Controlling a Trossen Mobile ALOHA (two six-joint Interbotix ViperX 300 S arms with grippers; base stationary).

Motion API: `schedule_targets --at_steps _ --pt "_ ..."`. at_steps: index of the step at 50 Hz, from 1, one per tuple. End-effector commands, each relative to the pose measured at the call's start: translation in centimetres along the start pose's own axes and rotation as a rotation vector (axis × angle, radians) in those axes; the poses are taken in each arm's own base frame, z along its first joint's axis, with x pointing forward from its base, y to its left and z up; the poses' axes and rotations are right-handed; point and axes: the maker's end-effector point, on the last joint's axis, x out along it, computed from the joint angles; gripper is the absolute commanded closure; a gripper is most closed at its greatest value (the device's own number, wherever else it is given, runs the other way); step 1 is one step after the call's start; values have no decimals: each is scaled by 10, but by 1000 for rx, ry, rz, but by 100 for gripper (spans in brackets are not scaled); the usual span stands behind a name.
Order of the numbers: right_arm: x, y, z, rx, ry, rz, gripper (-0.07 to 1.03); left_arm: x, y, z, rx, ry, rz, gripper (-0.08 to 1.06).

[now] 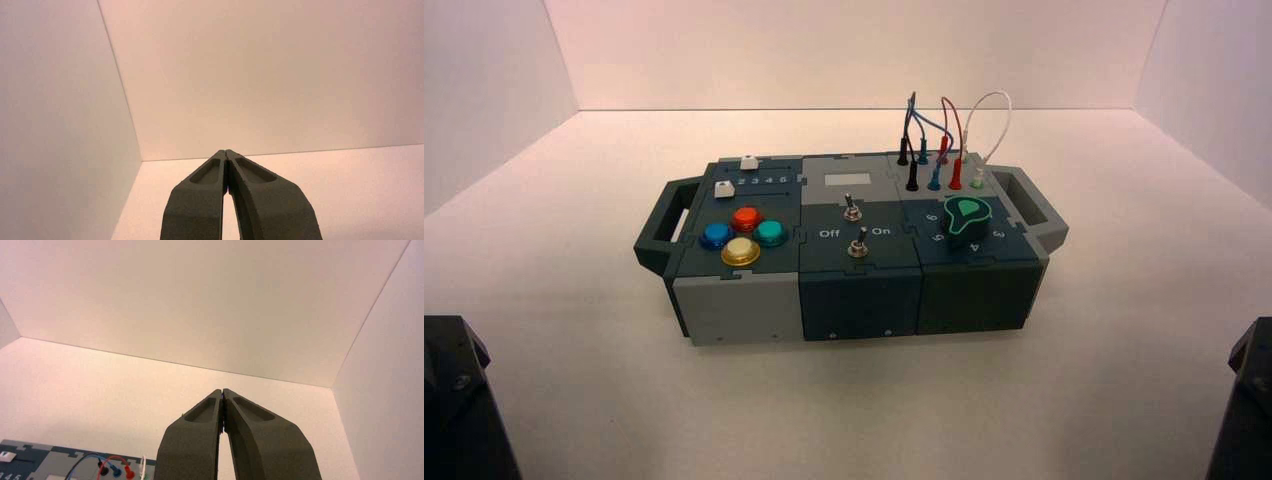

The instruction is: Push the red button with the left gripper.

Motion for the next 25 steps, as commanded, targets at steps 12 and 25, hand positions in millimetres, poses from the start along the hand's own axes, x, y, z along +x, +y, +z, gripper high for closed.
schedule_targets --at_steps 12,25 --pt "0 -2 10 3 -21 -6 99 0 1 9 -3 -18 4 100" --pt "3 0 7 12 1 3 99 9 -4 0 1 66 -19 100"
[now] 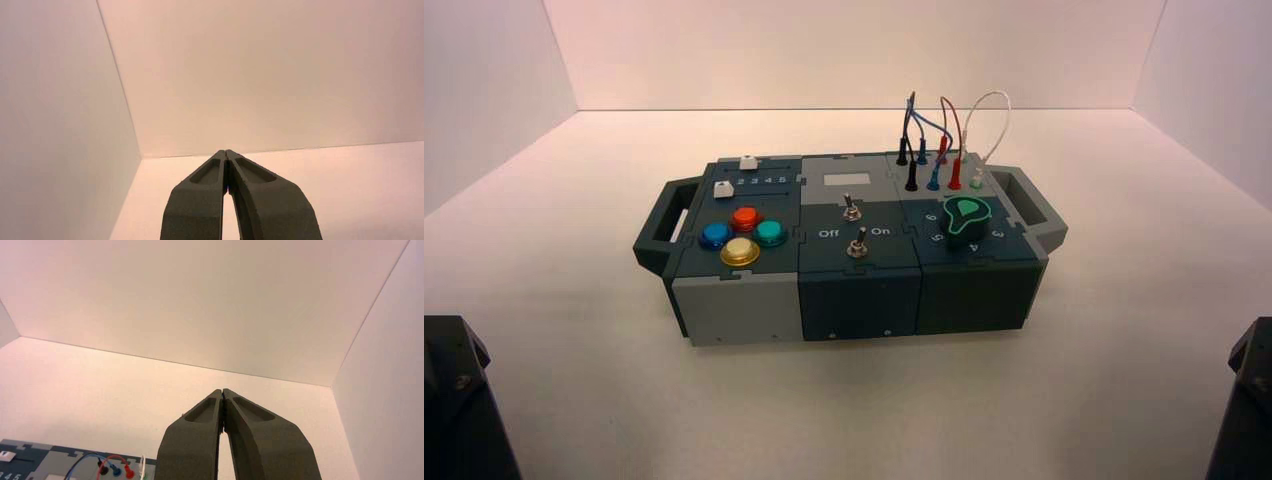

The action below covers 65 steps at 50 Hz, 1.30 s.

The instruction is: Push the red button with the left gripper.

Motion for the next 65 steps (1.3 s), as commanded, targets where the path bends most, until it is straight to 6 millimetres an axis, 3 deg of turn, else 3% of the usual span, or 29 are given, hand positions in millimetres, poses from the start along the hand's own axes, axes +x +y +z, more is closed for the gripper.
schedule_targets --at_steps 1,13,27,38,54,65 --pt "3 0 7 7 1 2 99 7 -5 7 3 34 -22 101" --pt "15 1 -2 30 92 8 99 27 -39 -28 52 302 -152 100" --pt "25 10 -14 46 180 41 99 28 -86 -65 145 502 -314 101" --pt "28 39 -23 26 267 135 99 25 -115 -79 199 561 -407 101" --pt "22 86 -33 -10 336 287 99 27 -132 -95 229 622 -453 101" --pt "17 116 -39 -52 361 379 99 23 -163 -124 288 722 -534 100"
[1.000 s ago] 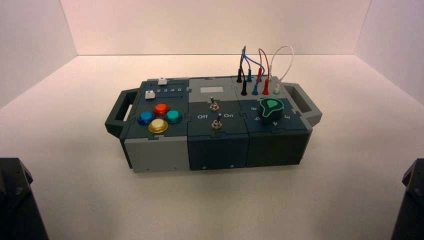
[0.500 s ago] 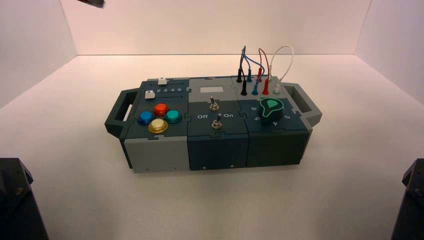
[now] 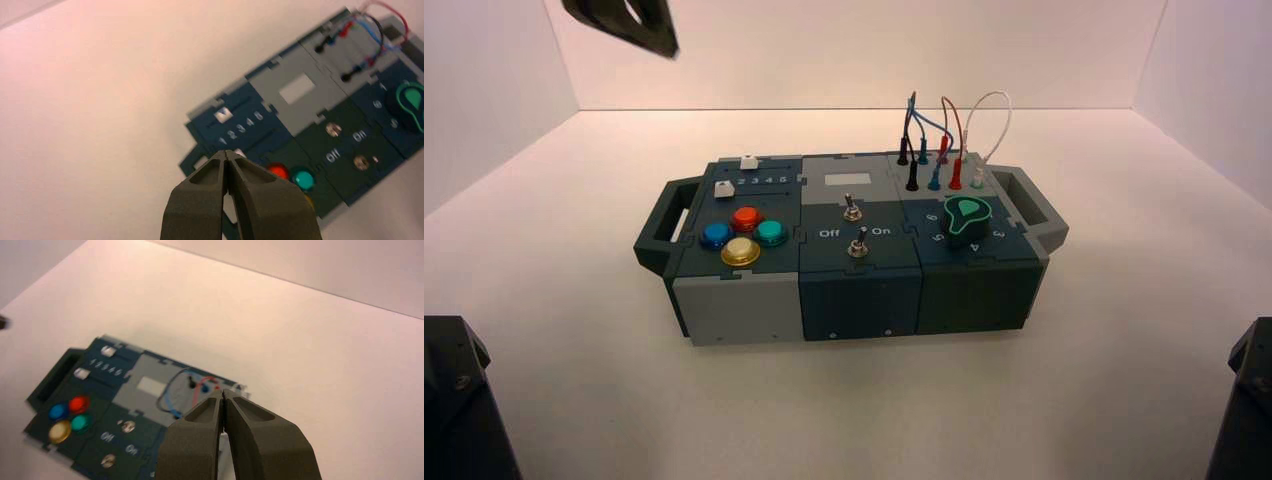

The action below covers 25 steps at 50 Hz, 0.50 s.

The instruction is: Push the red button with the left gripper.

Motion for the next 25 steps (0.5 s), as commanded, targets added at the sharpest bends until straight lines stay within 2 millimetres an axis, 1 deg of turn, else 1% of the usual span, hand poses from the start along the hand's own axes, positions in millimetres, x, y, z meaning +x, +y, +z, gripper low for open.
schedule_targets --at_steps 1,8,12,20,25 --pt "-1 14 15 -16 -25 41 99 7 -15 10 29 9 -34 101" --pt "4 30 9 -42 6 83 99 20 -32 5 64 62 -70 101" --pt "6 35 7 -54 21 96 99 26 -40 3 74 83 -84 101" --pt "12 38 4 -60 43 100 99 37 -50 -7 101 135 -102 101" --pt "14 38 3 -62 49 101 99 44 -52 -14 108 173 -104 101"
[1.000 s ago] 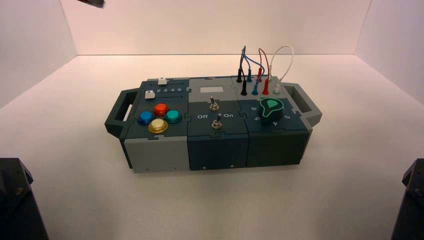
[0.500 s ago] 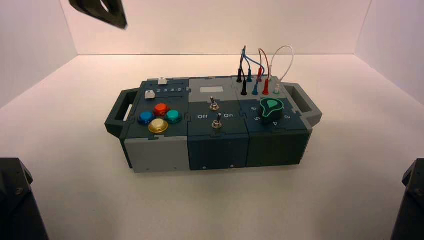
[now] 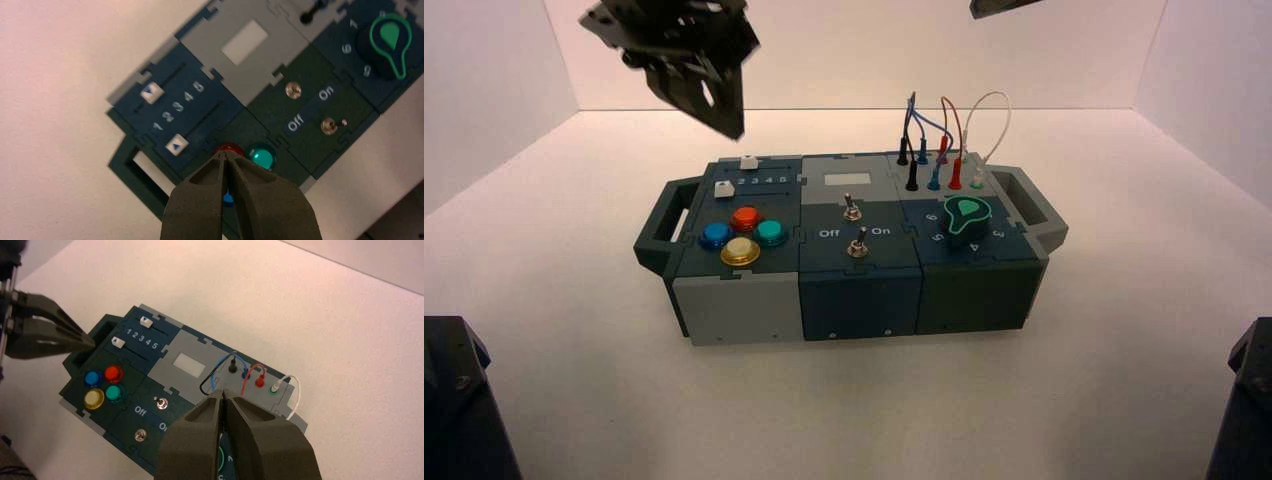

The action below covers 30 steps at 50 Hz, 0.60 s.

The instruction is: Push the red button with the left gripper.

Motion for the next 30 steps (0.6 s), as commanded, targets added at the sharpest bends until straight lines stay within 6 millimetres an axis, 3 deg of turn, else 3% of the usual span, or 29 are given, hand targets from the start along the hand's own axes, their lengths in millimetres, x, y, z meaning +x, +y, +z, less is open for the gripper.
schedule_targets --at_steps 1,30 --pt "-4 3 17 -1 -40 7 99 2 -2 8 4 -3 -4 101" --pt "-3 3 15 -3 -30 9 99 35 -2 -9 10 130 -6 100"
